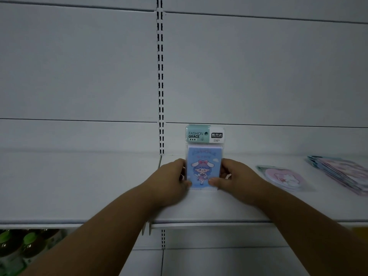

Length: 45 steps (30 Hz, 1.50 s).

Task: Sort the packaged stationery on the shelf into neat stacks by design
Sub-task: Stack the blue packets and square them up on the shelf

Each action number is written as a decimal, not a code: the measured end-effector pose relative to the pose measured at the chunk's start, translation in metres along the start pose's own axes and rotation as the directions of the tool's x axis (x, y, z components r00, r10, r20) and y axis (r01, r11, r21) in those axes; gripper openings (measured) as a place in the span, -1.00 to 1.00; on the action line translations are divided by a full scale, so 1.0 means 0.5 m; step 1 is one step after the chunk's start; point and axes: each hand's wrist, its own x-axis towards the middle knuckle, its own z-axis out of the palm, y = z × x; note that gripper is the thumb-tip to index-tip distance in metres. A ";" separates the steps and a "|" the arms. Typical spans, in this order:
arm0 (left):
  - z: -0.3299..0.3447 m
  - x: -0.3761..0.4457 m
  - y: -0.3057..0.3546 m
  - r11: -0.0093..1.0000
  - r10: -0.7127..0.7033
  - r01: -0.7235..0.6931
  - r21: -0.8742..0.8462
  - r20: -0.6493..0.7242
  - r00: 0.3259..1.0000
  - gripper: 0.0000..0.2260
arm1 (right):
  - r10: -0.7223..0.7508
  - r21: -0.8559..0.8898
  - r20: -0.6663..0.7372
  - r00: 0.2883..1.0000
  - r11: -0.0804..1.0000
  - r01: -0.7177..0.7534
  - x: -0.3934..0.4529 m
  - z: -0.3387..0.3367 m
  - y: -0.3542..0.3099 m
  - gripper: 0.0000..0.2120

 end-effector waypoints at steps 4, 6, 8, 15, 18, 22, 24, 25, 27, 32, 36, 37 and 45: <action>-0.006 -0.007 0.015 1.000 -0.007 0.007 -0.016 -0.029 1.000 -0.68 | 0.030 0.062 -0.034 0.999 0.998 -0.028 -0.004 -0.007 -0.010 -0.64; -0.018 -0.005 0.025 0.998 -0.021 0.019 -0.067 -0.022 1.000 -0.66 | 0.060 0.138 -0.021 0.998 0.989 -0.057 -0.005 -0.016 -0.020 -0.70; -0.034 0.001 0.036 0.990 -0.063 0.064 -0.122 0.008 0.998 -0.67 | 0.098 0.122 0.006 0.995 0.988 -0.098 -0.004 -0.034 -0.031 -0.79; -0.031 0.020 0.052 0.948 -0.253 0.280 -0.152 0.174 0.952 -0.73 | 0.382 0.049 0.198 0.903 0.916 -0.398 0.016 -0.061 -0.043 -0.61; -0.022 0.024 0.049 0.949 -0.280 0.299 -0.103 0.160 0.946 -0.70 | 0.386 -0.052 0.164 0.908 0.922 -0.383 0.031 -0.055 -0.033 -0.60; -0.018 0.026 0.049 0.960 -0.267 0.273 -0.055 0.103 0.958 -0.71 | 0.381 -0.127 0.147 0.913 0.923 -0.364 0.031 -0.052 -0.028 -0.54; -0.016 0.022 0.043 0.965 -0.260 0.263 -0.019 0.089 0.961 -0.65 | 0.348 -0.102 0.128 0.929 0.936 -0.336 0.019 -0.053 -0.030 -0.49; -0.016 0.017 0.039 0.969 -0.246 0.247 -0.002 0.085 0.965 -0.62 | 0.326 -0.082 0.113 0.939 0.944 -0.318 0.010 -0.055 -0.030 -0.47; -0.014 0.001 0.026 0.981 -0.186 0.182 0.067 0.070 0.980 -0.55 | 0.245 -0.086 0.062 0.968 0.967 -0.239 -0.018 -0.060 -0.026 -0.49; 0.004 -0.039 0.005 0.973 -0.034 0.041 0.228 -0.037 0.999 -0.73 | 0.006 -0.265 0.042 0.999 0.964 0.005 -0.067 -0.049 0.006 -0.76; 0.016 -0.036 0.010 0.953 0.066 -0.038 0.299 -0.082 0.994 -0.81 | -0.043 -0.308 0.015 0.999 0.950 0.046 -0.064 -0.033 0.007 -0.87; 0.018 -0.034 0.009 0.950 0.076 -0.044 0.308 -0.092 0.993 -0.81 | -0.050 -0.312 0.001 0.999 0.949 0.047 -0.062 -0.030 0.008 -0.87; 0.033 -0.030 0.002 0.941 0.083 -0.024 0.338 -0.160 0.984 -0.80 | -0.107 -0.351 -0.003 0.994 0.931 0.099 -0.062 -0.017 0.013 -0.82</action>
